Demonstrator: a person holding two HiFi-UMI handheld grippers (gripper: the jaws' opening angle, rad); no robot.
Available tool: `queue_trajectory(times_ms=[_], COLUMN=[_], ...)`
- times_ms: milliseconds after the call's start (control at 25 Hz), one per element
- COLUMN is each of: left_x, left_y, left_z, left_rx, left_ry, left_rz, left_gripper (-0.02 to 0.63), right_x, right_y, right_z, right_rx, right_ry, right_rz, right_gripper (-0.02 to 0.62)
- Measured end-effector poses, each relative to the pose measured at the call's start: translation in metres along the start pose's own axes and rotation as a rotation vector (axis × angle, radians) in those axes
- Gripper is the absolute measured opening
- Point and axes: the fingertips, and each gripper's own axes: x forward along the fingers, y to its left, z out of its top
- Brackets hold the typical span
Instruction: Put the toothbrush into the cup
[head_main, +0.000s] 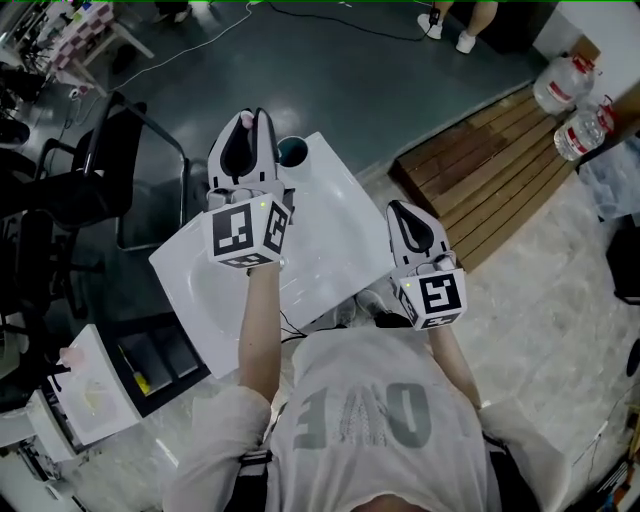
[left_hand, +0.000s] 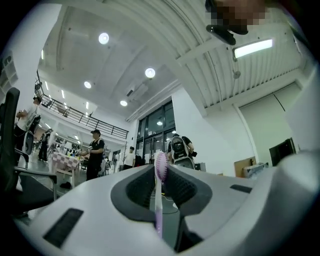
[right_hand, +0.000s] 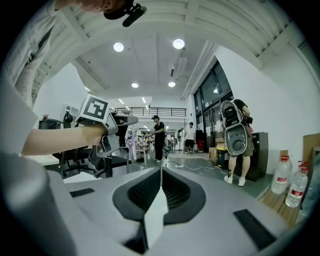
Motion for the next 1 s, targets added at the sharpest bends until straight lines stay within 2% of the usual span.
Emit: queue_trajectory(times_ms=[200,400,600,1000], left_x=[0.018,0.023,0.021,0.010], left_y=[-0.001,0.007,0.010,0.006], left_z=[-0.050,-0.098,-0.128,-0.179], left_rx=[-0.031,-0.066,-0.085,-0.071], left_ry=[0.041,0.104,0.160,0.302], left_rz=[-0.039,-0.028,-0.018,-0.027], left_gripper=[0.078,0.078,0.078,0.080], right_x=[-0.007,-0.015,-0.018,-0.019], right_y=[-0.008,-0.015,-0.015,-0.007], right_z=[-0.010,-0.018,-0.025,-0.035], right_rx=[0.005,0.014,0.014,0.020], right_ry=[0.021,0.050,0.079,0.111], right_rz=[-0.033,-0.071,-0.077,-0.068], right_gripper=[0.032,0.032,0.032,0.032])
